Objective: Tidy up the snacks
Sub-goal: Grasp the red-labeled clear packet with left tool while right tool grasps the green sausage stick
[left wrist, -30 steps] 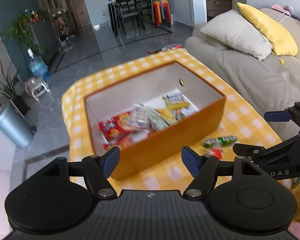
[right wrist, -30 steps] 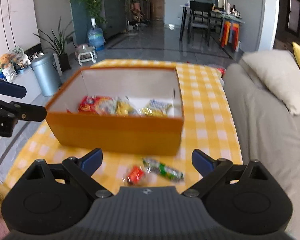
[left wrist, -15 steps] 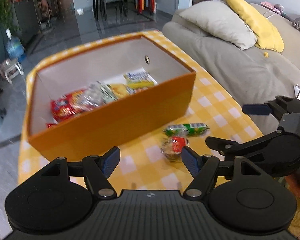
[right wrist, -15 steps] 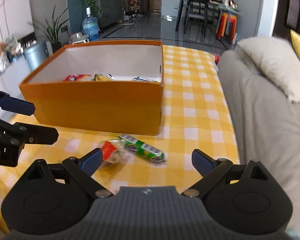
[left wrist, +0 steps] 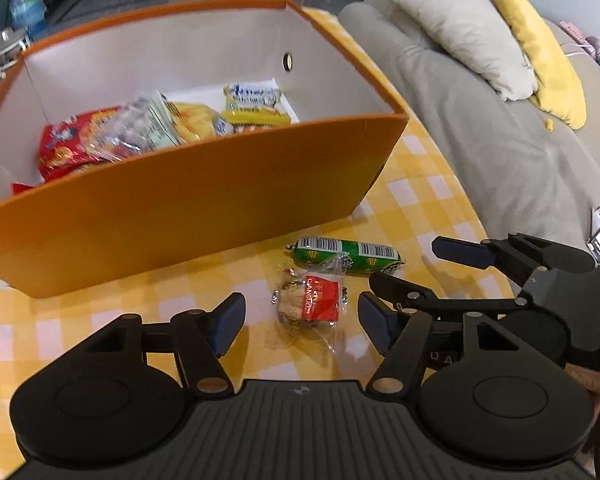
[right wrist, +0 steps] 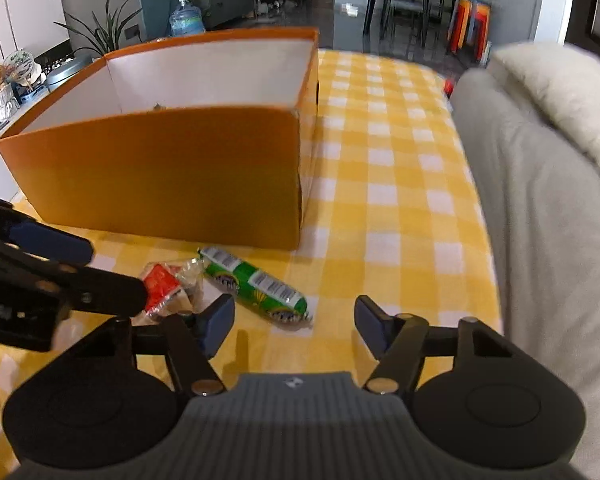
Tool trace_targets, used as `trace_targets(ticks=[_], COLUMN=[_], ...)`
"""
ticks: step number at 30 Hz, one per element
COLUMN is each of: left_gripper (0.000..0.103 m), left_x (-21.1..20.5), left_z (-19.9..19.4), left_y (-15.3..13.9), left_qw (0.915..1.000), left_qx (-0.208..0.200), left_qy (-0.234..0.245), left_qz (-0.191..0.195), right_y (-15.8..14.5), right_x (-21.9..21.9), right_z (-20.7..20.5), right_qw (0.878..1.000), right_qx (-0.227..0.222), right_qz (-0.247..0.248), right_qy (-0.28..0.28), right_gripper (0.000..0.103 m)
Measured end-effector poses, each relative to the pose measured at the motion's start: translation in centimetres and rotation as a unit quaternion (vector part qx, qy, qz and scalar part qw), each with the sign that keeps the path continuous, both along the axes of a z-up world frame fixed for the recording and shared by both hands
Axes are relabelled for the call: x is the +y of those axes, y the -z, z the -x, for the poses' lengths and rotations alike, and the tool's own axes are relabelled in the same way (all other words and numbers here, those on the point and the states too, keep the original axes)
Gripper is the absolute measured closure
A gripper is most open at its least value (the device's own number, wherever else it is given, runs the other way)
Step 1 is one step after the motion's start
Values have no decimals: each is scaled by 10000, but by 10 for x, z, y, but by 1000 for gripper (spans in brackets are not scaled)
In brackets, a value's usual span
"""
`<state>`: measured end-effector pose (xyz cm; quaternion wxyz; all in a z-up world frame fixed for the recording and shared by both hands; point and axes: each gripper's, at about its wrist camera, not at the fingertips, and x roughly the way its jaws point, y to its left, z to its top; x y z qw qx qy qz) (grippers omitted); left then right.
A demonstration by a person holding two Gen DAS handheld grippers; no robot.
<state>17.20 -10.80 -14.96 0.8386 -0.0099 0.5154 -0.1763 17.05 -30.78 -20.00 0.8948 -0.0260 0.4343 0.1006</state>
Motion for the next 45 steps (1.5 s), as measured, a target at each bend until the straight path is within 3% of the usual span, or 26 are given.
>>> trace_targets(ticks=[11,15,20,24,30,32,35,45], left_gripper=[36,49,55,55,56,56,57,57], left_x=[-1,1,13,29,36,38,41,53], left_z=[-27,-31,-33,-29,-23,-22,-20,-18], left_y=[25,29,31,30,31,31,29,29], left_qw=[9977,9965,9946,9946,9946,9945,9942,9918], left_qx=[624,777,912,886,756,743,733,669], left_qy=[-247,-243,-457,-463,-528,-587,-650,-987], left_qz=[115,185,-184,-285,-470,-447,-445,-453], right_y=[9,11,12,10,15,16,15,23], right_x=[0,3,14,19,25,24,25,42], right_z=[-9,-10,-9,-9,-13,-14,-12,-20], right_qw=[9999,9998,9990,9977,9967,9967,9960,9930], right_qx=[70,93,-56,-297,-273,-206,-168,-161], right_qz=[-132,-108,-52,-10,99,21,-75,-171], right_qy=[-19,-122,-435,-612,-764,-781,-874,-1154], right_gripper=[49,49,49,49,48,52,66,69])
